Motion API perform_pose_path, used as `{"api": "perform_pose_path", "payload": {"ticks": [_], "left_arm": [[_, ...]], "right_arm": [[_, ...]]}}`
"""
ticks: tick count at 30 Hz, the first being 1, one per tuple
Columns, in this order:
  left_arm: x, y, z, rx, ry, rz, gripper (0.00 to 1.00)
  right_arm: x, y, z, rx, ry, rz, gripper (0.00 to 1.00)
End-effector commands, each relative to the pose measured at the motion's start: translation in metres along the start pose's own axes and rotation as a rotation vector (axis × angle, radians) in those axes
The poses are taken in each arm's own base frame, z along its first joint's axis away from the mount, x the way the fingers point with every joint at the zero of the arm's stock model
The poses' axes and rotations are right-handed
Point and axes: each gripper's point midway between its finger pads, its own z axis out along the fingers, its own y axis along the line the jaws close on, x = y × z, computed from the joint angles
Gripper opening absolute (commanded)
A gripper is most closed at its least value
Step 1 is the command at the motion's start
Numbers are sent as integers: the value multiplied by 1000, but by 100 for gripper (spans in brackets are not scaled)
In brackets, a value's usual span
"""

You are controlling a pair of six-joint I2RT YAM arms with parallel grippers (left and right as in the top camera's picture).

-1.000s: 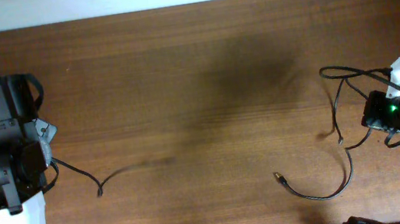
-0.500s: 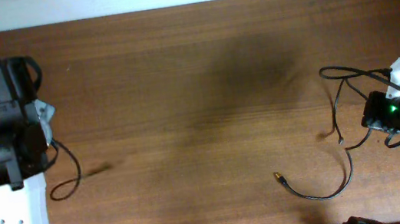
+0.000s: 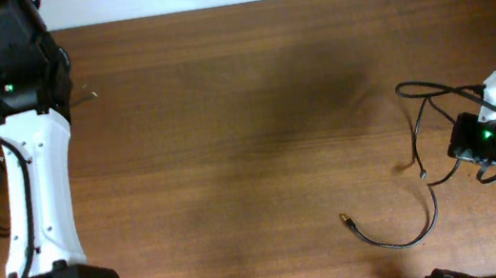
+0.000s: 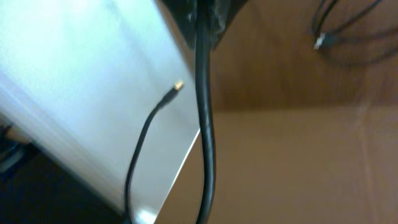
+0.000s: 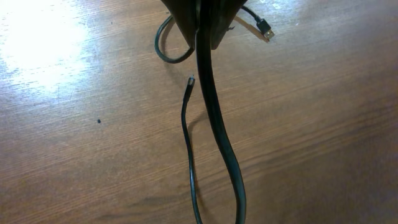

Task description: Untangle cables

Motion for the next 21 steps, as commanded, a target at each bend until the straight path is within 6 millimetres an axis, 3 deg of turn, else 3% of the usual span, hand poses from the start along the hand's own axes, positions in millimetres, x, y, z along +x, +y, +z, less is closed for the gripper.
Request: {"api": "perform_pose_path", "payload": {"ticks": [1, 3, 6, 8, 11, 13, 16, 18, 19, 21], "left_arm": [[-4, -8, 29, 19, -49, 157, 2], [24, -12, 47, 62, 29, 191, 4], [97, 1, 80, 13, 167, 311, 3], [157, 16, 92, 6, 324, 406, 0], [249, 55, 97, -41, 580, 547, 0], [274, 71, 96, -69, 653, 590, 0], [281, 82, 92, -98, 692, 622, 0], [283, 88, 88, -114, 714, 640, 18], [283, 89, 88, -117, 718, 643, 45], [284, 90, 87, -118, 723, 645, 89]], "right_arm": [[-3, 1, -2, -8, -15, 6, 4], [-4, 1, -2, -8, -18, 6, 4], [-4, 1, -2, -8, -18, 6, 4], [-4, 1, -2, -8, -19, 6, 4], [-4, 1, -2, -8, -19, 6, 4], [-4, 1, -2, -8, -19, 6, 4], [-4, 1, -2, -8, -19, 6, 4], [-4, 1, -2, -8, -19, 6, 4], [-4, 1, -2, -8, -19, 6, 4], [-4, 1, -2, -8, -19, 6, 4]]}}
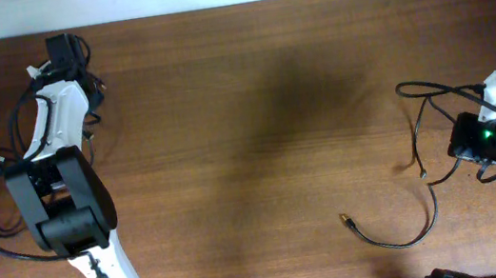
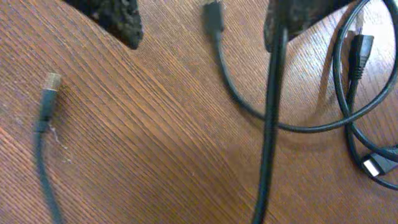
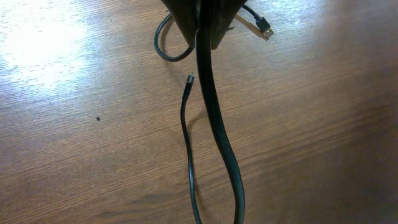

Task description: Untangle cables

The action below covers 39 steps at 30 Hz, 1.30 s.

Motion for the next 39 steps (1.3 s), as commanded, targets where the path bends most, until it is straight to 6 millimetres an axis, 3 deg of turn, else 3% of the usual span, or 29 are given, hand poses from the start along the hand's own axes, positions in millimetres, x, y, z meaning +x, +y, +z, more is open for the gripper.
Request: {"api": "perform_pose_path", "payload": {"ticks": [1, 7, 9, 11, 14, 18, 21, 23, 24, 25, 26, 30, 35, 36, 39], "left_arm": [[3, -2, 1, 19, 20, 2, 99], [17, 8, 2, -8, 84, 36, 99], [17, 23, 4, -49, 95, 31, 99], [11, 58, 0, -199, 68, 47, 99], [0, 67, -15, -223, 33, 39, 99], [-31, 64, -79, -64, -46, -28, 99], [-25, 56, -128, 82, -24, 30, 99], [13, 39, -156, 272, 142, 74, 99], [37, 27, -167, 378, 243, 155, 99], [55, 23, -175, 448, 312, 244, 99], [70, 21, -183, 500, 363, 334, 99], [109, -16, -222, 748, 421, 583, 99], [190, -73, -287, 908, 382, 1062, 99], [209, -88, -304, 949, 344, 1161, 99], [248, -101, -333, 1043, 250, 1455, 99]], "right_arm": [[-3, 0, -2, -5, -12, 7, 4], [-3, 0, -2, -5, -12, 7, 4], [-3, 0, -2, -5, -12, 8, 4], [-3, 0, -2, -5, -13, 7, 4], [-2, 0, -2, -5, -12, 7, 4], [-2, 0, -2, -6, -12, 7, 4], [-2, 4, -2, -28, -11, 6, 4], [-1, 16, -3, -99, -8, -50, 4], [3, 52, -11, -312, -18, -215, 4], [11, 75, -20, -461, -31, -335, 4], [17, 84, -26, -528, -22, -356, 4], [31, 103, -40, -670, 1, -370, 4], [44, 115, -50, -757, 41, -361, 4], [55, 125, -54, -798, 57, -441, 4], [80, 151, -56, -848, 124, -577, 4]]}}
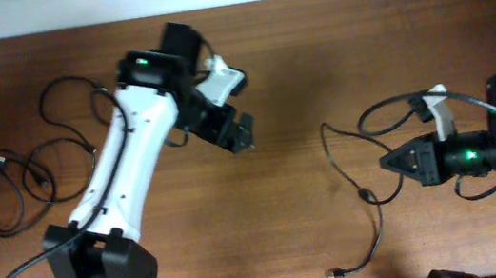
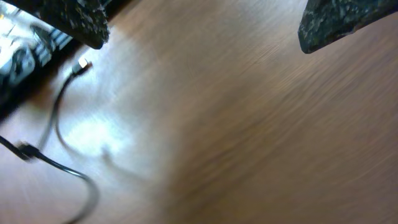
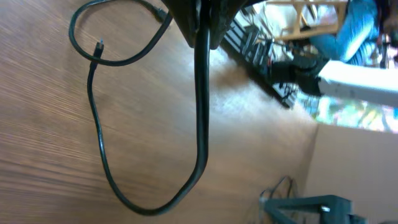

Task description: Untangle cables

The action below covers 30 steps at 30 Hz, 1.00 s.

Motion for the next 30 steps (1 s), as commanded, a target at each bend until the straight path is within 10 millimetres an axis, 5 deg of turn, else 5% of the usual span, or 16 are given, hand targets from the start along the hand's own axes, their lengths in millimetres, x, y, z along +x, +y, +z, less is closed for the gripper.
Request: {"api": "perform_pose_path", "payload": {"ticks": [1, 7, 16, 17, 20, 21, 24, 25, 28, 30], "left_arm": [[-5, -46, 3, 34, -3, 316, 99], [-6, -88, 15, 66, 10, 515, 99], [6, -127, 22, 146, 39, 717, 93], [6, -127, 22, 147, 34, 745, 86], [-1, -127, 23, 139, 8, 772, 22], [-1, -127, 23, 139, 6, 772, 20], [-12, -126, 23, 116, -36, 790, 31], [-19, -123, 24, 85, -51, 798, 99], [-56, -93, 21, -146, -126, 830, 99], [-62, -95, 20, -148, -152, 837, 99]], "right_arm": [[7, 33, 20, -95, 73, -149, 4], [24, 82, 56, -211, 198, -403, 4], [21, 98, 60, -281, 174, -451, 4], [21, 99, 59, -292, 171, -449, 4], [19, 99, 60, -291, 166, -456, 4], [19, 99, 60, -291, 166, -456, 4], [20, 106, 58, -330, 157, -446, 4], [20, 109, 57, -349, 154, -440, 4], [20, 119, 53, -405, 144, -423, 4], [19, 121, 52, -420, 133, -426, 4]]}}
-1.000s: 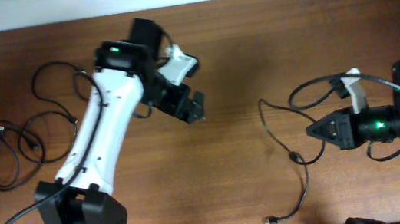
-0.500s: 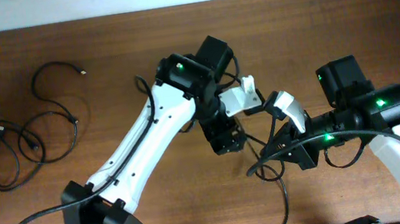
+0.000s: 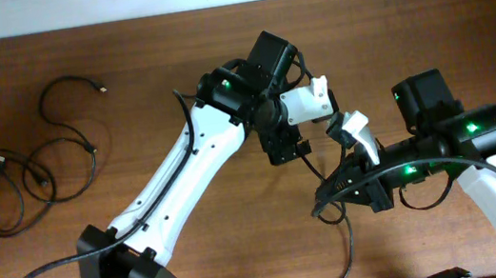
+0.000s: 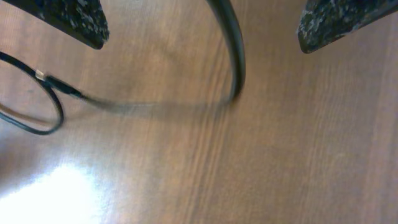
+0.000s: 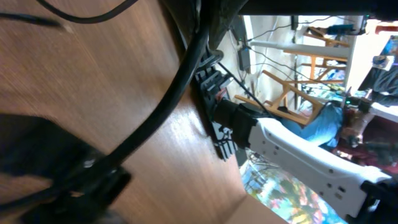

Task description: Untangle cables

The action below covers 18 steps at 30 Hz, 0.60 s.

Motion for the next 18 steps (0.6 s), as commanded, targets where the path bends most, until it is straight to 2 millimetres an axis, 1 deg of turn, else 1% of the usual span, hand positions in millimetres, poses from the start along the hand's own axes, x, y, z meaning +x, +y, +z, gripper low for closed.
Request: {"api": "perform_pose_path", "payload": {"ticks": [1, 2, 3, 4, 5, 6, 7, 8, 13, 14, 15, 16, 18], "left_arm": [[-17, -10, -12, 34, -89, 89, 99], [-30, -23, -15, 113, -182, 164, 99], [-36, -28, -19, 154, -240, 188, 99], [-35, -27, -21, 160, -251, 180, 99], [-34, -28, -21, 164, -246, 175, 94], [-33, -29, -21, 169, -242, 172, 68], [-31, -30, -21, 175, -237, 169, 25], [-30, -32, -21, 183, -229, 165, 0], [-20, -41, -21, 224, -192, 140, 0], [-18, -42, -21, 229, -187, 137, 20], [-18, -43, -21, 234, -184, 134, 55], [-17, -44, -21, 237, -182, 132, 99], [-18, -53, -24, 282, -198, 123, 99]], "right_arm": [[-7, 14, 0, -63, -33, -32, 4], [-7, 14, 0, -63, -33, -32, 4], [-7, 14, 0, -63, -33, -33, 4], [-7, 14, 0, -59, -32, -34, 4], [-7, 14, 0, -59, -32, -35, 4], [-7, 13, 0, -59, -33, -37, 4], [-7, 13, 0, -59, -33, -37, 4], [-7, 13, 0, -59, -33, -36, 4], [-9, 13, 0, -56, -37, -46, 4], [-9, 12, 0, -56, -39, -49, 4], [-9, 12, 0, -55, -39, -50, 4], [-9, 12, 0, -55, -39, -50, 4], [-9, 11, 0, -50, -39, -51, 4]]}}
